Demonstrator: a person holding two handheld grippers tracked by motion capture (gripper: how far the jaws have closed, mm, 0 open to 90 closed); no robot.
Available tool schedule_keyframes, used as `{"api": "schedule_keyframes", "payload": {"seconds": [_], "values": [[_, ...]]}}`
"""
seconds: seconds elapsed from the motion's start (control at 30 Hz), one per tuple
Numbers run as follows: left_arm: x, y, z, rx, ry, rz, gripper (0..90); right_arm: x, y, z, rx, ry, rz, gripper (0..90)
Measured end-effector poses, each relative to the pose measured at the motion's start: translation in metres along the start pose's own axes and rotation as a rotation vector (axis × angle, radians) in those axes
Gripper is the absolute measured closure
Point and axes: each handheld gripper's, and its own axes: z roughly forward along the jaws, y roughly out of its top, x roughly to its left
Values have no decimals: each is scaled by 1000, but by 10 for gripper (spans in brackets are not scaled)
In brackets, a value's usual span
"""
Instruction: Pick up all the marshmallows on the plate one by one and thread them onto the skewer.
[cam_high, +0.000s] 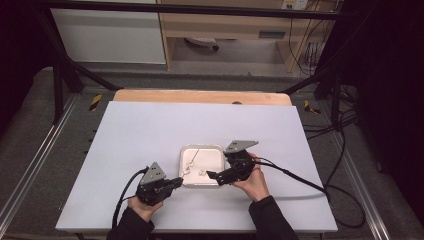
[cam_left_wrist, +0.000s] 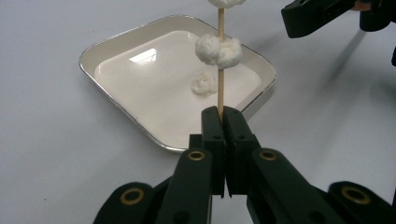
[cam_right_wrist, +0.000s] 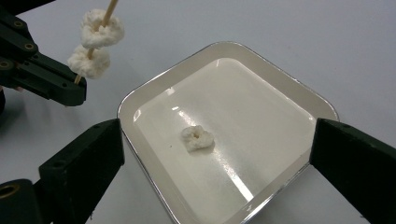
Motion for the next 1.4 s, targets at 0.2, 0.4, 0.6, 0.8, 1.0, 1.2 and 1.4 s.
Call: {"api": "schedule_keyframes", "payload": {"seconds": [0.2, 0.4, 0.6, 0.8, 1.0, 1.2, 1.4], "values": [[0, 0, 0, 0, -1, -1, 883, 1, 0, 9, 25, -11, -8, 33], [0, 0, 0, 1, 0, 1, 882, -1, 0, 21, 57, -12, -10, 46], [0, 0, 0, 1, 1, 0, 882, 2, 5, 35, 60, 3, -25, 100], [0, 0, 0, 2, 2, 1, 882, 1, 1, 50, 84, 17, -33, 222], [0, 0, 0, 4, 1, 2, 882, 2, -6, 60, 101, 28, -48, 365], [0, 0, 1, 4, 0, 5, 882, 5, -10, 63, 102, 33, -69, 481], [0, 0, 0, 2, 1, 4, 882, 6, -11, 63, 100, 37, -100, 587]]}}
